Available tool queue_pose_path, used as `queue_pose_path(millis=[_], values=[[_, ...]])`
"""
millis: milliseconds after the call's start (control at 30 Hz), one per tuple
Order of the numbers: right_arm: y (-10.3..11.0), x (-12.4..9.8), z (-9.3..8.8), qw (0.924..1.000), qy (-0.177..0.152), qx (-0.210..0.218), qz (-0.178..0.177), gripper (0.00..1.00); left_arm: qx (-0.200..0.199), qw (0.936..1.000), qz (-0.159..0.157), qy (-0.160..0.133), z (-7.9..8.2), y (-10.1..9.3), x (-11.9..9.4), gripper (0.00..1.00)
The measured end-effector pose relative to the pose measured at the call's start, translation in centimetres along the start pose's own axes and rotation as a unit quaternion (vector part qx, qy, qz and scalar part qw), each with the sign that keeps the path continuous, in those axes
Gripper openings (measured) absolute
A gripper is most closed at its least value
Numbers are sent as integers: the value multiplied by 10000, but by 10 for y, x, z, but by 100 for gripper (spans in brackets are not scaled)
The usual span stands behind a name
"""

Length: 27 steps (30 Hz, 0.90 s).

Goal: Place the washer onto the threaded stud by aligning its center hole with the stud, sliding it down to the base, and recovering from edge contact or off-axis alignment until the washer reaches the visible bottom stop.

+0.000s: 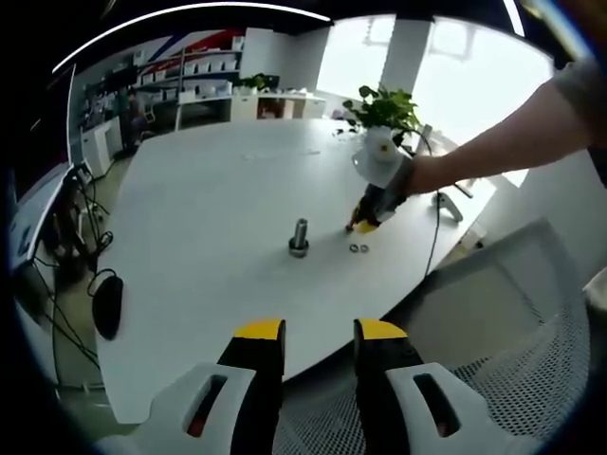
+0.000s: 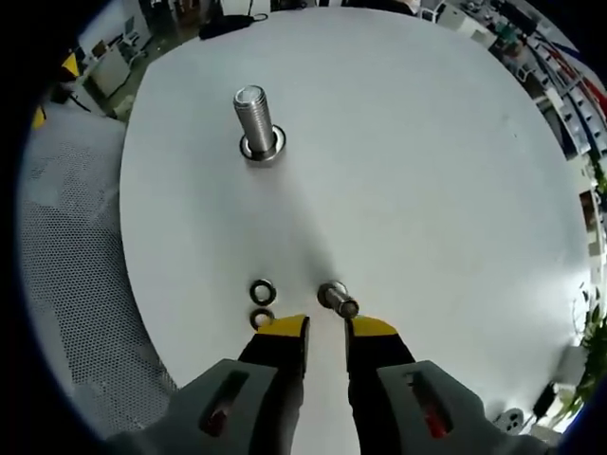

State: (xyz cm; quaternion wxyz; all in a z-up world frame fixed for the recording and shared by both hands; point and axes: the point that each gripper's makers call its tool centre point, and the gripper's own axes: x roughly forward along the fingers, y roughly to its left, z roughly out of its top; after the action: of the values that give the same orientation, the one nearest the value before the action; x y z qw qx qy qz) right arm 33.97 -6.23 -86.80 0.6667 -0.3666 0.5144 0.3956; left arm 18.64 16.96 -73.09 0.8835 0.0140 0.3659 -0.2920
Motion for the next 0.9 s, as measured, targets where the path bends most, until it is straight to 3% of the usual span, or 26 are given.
queue_pose_path(millis=[200,567,900], values=[[9,-5,-10,10000,52,5,56,19,21,9999,-26,-97,3,-1,-1,27],[31,-7,2,9997,-47,-65,238,22,37,9999,-70,-76,2,-2,0,27],[42,0,2,9992,124,-228,289,23,47,9999,-85,-102,3,-2,0,27]])
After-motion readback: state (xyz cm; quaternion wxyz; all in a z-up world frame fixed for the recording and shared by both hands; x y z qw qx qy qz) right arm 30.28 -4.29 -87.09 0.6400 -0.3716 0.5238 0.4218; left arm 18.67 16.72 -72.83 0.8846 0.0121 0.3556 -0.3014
